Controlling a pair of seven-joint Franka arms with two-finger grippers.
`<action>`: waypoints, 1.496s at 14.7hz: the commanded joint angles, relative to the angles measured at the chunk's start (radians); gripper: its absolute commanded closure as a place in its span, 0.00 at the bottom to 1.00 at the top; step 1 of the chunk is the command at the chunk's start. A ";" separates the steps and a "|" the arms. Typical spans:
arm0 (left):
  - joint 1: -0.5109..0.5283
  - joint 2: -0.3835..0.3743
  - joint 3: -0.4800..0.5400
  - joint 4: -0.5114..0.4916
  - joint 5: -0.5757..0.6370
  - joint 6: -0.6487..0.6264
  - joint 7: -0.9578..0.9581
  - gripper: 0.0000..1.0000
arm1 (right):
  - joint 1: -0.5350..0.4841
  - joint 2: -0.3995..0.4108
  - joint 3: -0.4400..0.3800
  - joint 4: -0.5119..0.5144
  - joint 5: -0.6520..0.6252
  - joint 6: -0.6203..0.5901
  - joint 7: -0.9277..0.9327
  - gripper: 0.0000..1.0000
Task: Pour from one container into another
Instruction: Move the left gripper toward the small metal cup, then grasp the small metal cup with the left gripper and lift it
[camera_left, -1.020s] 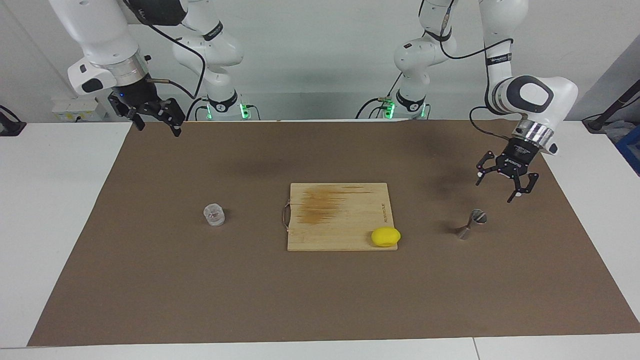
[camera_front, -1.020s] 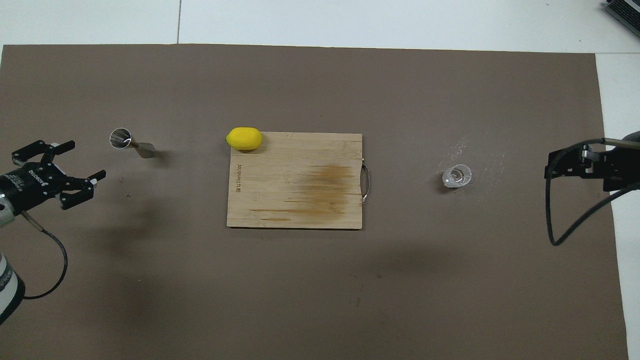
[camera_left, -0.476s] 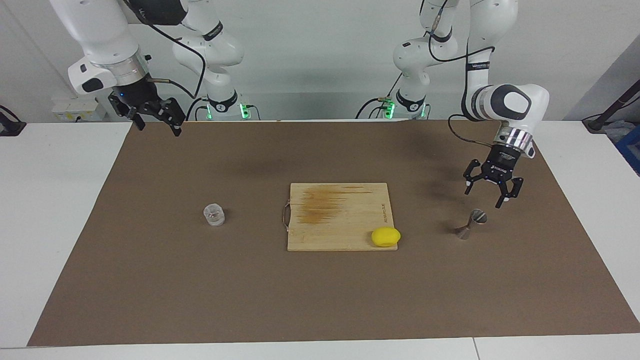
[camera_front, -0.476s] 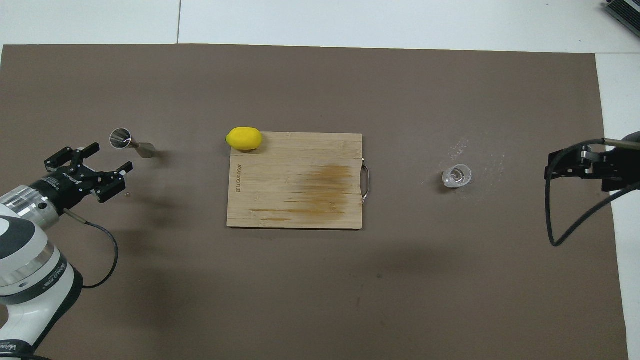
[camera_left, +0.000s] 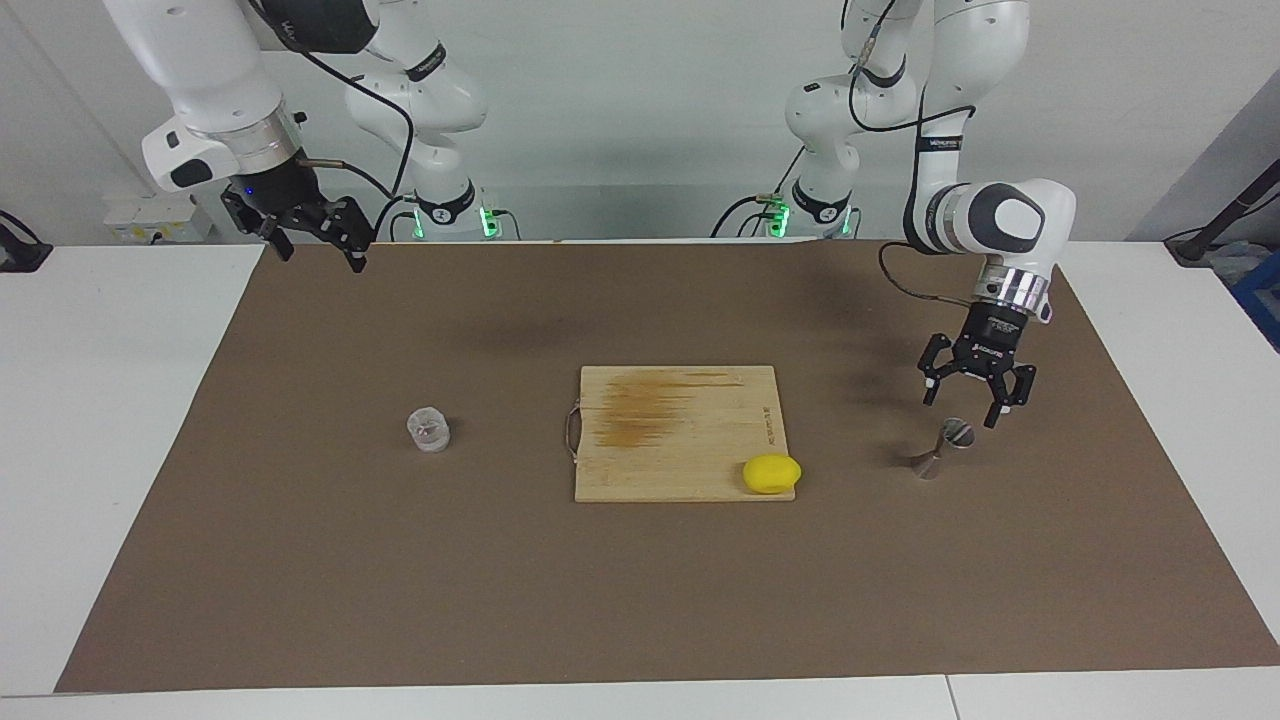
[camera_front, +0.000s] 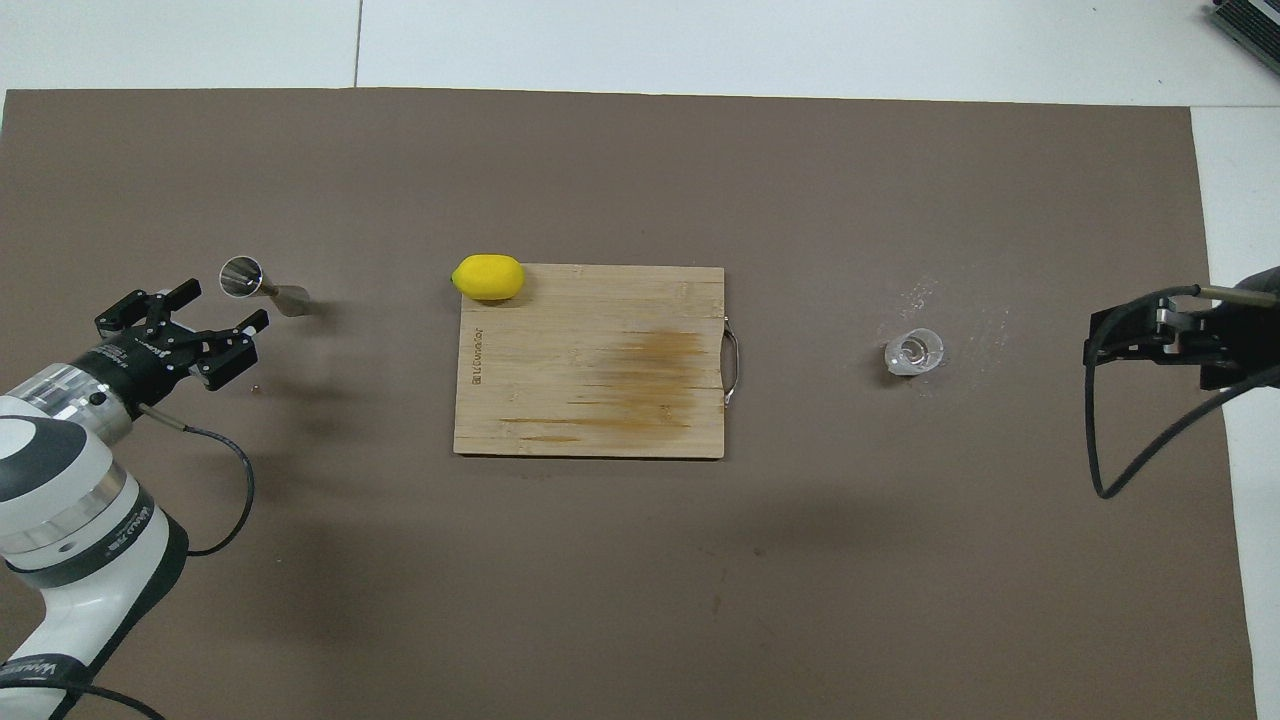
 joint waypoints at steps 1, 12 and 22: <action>-0.048 0.041 0.008 0.043 -0.047 0.067 0.009 0.04 | -0.004 -0.038 0.003 -0.045 -0.003 0.008 -0.011 0.00; -0.068 0.078 0.010 0.094 -0.069 0.108 0.032 0.11 | -0.004 -0.038 0.005 -0.050 -0.003 0.008 -0.006 0.00; -0.082 0.083 0.008 0.094 -0.069 0.124 0.035 0.25 | -0.004 -0.038 0.005 -0.051 -0.003 0.021 -0.006 0.00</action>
